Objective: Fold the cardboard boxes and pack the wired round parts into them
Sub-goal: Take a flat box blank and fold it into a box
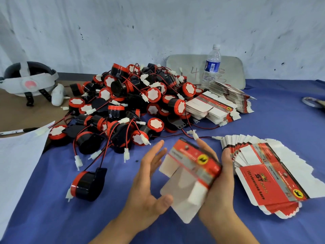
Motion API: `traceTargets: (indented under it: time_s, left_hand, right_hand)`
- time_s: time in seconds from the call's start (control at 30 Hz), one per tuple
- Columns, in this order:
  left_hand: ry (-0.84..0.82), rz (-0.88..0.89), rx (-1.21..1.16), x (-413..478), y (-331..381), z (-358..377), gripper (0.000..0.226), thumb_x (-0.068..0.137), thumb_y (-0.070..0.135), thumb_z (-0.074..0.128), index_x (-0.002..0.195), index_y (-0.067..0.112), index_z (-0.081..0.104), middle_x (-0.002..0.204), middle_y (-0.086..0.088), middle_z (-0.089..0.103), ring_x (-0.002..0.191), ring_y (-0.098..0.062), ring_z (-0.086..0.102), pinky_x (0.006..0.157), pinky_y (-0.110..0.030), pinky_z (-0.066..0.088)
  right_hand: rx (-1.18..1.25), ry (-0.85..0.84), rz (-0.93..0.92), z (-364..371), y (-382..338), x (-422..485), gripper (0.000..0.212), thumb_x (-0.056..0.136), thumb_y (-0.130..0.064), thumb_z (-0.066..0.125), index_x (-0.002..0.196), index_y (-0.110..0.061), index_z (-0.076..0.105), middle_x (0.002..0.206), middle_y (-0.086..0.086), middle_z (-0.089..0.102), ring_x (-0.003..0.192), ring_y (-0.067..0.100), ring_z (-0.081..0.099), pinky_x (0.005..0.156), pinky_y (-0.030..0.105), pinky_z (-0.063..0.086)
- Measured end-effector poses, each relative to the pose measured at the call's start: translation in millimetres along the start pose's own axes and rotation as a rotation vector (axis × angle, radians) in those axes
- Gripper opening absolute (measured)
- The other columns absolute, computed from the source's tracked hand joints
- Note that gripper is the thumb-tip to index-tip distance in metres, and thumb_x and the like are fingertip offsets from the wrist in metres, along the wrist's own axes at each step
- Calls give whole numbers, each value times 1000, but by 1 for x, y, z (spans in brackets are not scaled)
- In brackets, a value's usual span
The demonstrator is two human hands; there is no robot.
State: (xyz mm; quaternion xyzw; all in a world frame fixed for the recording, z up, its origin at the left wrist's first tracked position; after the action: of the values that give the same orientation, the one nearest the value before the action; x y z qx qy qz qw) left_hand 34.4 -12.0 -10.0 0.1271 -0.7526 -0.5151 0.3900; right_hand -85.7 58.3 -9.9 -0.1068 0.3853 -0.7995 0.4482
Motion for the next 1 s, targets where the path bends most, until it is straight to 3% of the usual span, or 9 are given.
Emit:
traceTargets:
  time_s: [0.13, 0.23, 0.33, 0.43, 0.53, 0.6, 0.77, 0.9, 1.0]
  left_hand:
    - [0, -115, 51, 0, -11, -1, 71, 78, 68, 61, 140, 47, 35, 146, 21, 41, 137, -7, 40, 108, -27, 38]
    - [-47, -178, -53, 2, -14, 1, 56, 79, 51, 64, 132, 48, 46, 136, 12, 54, 126, -13, 52, 93, -26, 49]
    - [-69, -252, -325, 3, -19, -1, 60, 77, 45, 66, 134, 49, 46, 141, 14, 51, 131, -13, 48, 101, -33, 46]
    - [-70, -306, -437, 6, -22, -8, 58, 78, 45, 58, 135, 43, 49, 140, 4, 53, 129, -17, 50, 101, -36, 44]
    - [13, -370, -554, 11, -24, -14, 49, 80, 42, 55, 128, 31, 60, 119, -4, 65, 95, -19, 66, 69, -28, 54]
    - [64, -403, -558, 15, -23, -17, 53, 80, 48, 49, 127, 25, 60, 110, -10, 67, 73, -23, 66, 45, -30, 46]
    - [133, -450, -526, 17, -23, -25, 59, 87, 56, 36, 131, 20, 53, 119, -6, 69, 75, -35, 71, 40, -26, 47]
    - [412, -302, -53, 14, -19, -49, 24, 102, 20, 44, 98, 26, 67, 89, 7, 72, 44, -22, 58, 40, -24, 39]
    - [592, -233, 388, 9, -17, -66, 20, 95, 15, 55, 78, 23, 61, 75, 1, 59, 51, -13, 55, 53, -16, 40]
  right_hand:
    - [148, 34, 275, -10, 9, 4, 73, 87, -68, 35, 84, -10, 80, 90, 18, 74, 72, 34, 72, 60, 42, 59]
    - [93, -57, 382, -10, 19, 7, 69, 90, -61, 33, 89, -9, 79, 95, 18, 73, 77, 33, 72, 62, 41, 59]
    - [-42, -72, 374, -10, 26, 10, 62, 94, -61, 31, 103, -19, 76, 110, 10, 72, 94, 27, 71, 69, 36, 59]
    - [-319, 60, 214, -24, 24, 21, 45, 102, -39, 37, 98, -17, 76, 96, 5, 75, 78, 19, 73, 54, 31, 56]
    - [-687, 226, -116, -31, 1, 24, 15, 98, -13, 49, 94, -16, 64, 90, 8, 68, 54, 12, 61, 46, 26, 49]
    - [-680, 276, -227, -32, -10, 24, 11, 97, -23, 53, 92, -20, 63, 88, 3, 67, 52, 11, 59, 44, 25, 46]
    - [-647, 223, -202, -21, -7, 20, 27, 94, -47, 48, 94, -26, 65, 81, -12, 67, 59, 8, 61, 43, 29, 46]
    - [-772, 250, -205, -24, 0, 16, 19, 94, -40, 54, 91, -25, 65, 80, -6, 64, 54, 5, 52, 53, 28, 42]
    - [-771, 269, -214, -29, 1, 15, 19, 94, -39, 54, 89, -25, 66, 83, -5, 59, 70, 9, 49, 68, 31, 38]
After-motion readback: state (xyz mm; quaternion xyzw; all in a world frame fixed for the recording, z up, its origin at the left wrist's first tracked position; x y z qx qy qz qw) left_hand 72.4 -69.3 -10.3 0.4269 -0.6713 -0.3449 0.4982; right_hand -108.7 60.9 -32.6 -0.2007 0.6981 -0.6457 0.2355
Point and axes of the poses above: each hand's wrist, its own x-axis towards the middle knuckle, its own z-axis out of the palm, y = z × x, the point moved 5 cm from there along x, towards the middle knuckle
